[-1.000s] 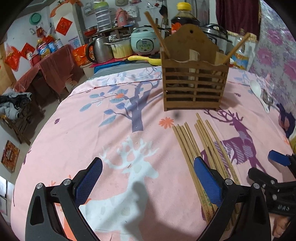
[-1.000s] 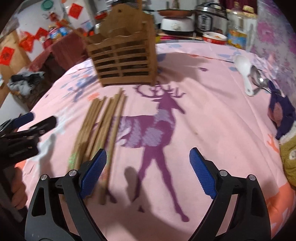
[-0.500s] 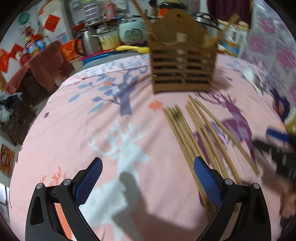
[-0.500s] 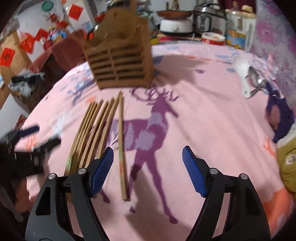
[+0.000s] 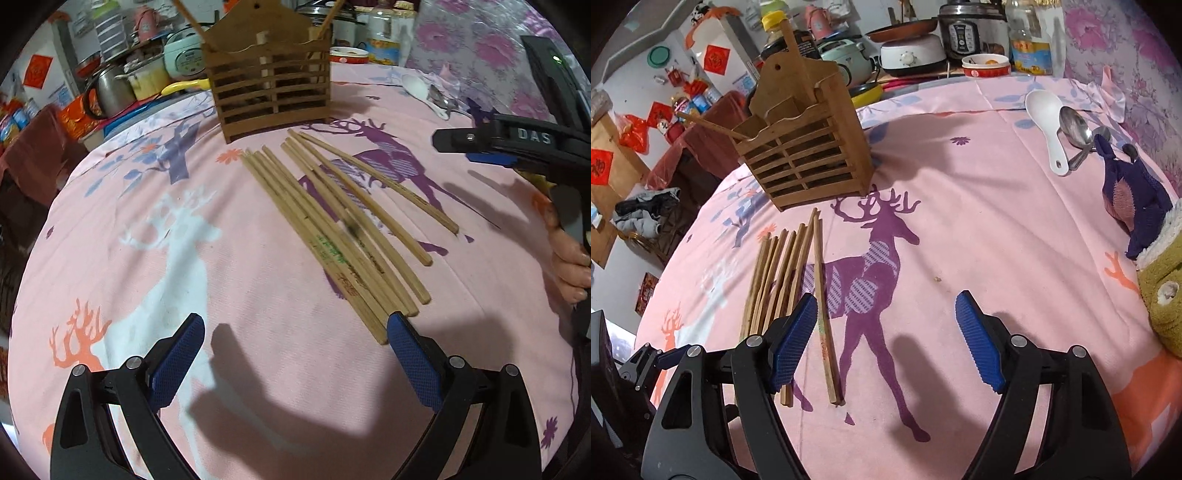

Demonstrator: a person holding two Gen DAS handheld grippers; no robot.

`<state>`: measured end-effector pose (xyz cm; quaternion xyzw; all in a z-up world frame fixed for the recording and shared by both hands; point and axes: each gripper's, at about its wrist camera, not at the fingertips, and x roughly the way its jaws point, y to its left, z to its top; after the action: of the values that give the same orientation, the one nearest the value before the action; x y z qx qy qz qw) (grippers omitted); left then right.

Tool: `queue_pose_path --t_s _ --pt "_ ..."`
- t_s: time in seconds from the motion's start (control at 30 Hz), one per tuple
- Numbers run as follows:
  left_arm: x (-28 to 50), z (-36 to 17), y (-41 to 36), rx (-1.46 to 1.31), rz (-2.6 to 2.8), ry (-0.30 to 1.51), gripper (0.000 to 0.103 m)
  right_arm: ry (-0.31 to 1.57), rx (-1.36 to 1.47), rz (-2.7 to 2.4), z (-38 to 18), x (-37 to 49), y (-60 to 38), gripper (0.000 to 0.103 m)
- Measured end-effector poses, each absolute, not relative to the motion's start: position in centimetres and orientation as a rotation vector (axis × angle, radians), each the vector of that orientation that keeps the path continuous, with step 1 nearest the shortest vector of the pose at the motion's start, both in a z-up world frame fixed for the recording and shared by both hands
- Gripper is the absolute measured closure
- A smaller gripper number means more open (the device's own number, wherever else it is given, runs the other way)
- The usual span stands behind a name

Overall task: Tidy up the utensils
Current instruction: 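Bring the left tool back to the chopstick pile while the right tool returns too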

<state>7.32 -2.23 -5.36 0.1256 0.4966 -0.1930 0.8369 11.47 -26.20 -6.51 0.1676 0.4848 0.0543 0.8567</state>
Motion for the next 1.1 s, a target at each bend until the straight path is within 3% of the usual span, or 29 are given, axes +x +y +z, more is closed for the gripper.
queue_pose_path --t_s 0.33,0.57,1.1 --pt "7.3 -5.7 -2.1 0.334 -0.367 1.048 0.005 1.034 0.315 0.126 -6.7 11.3 -25.2 0.028" --pt "9.9 -4.4 2.9 0.171 -0.167 1.017 0.006 1.024 0.296 0.144 -6.3 11.0 -24.6 0.028" --pt "9.5 -5.7 0.5 0.330 -0.164 1.005 0.012 1.016 0.246 0.158 -6.2 10.9 -23.7 0.028"
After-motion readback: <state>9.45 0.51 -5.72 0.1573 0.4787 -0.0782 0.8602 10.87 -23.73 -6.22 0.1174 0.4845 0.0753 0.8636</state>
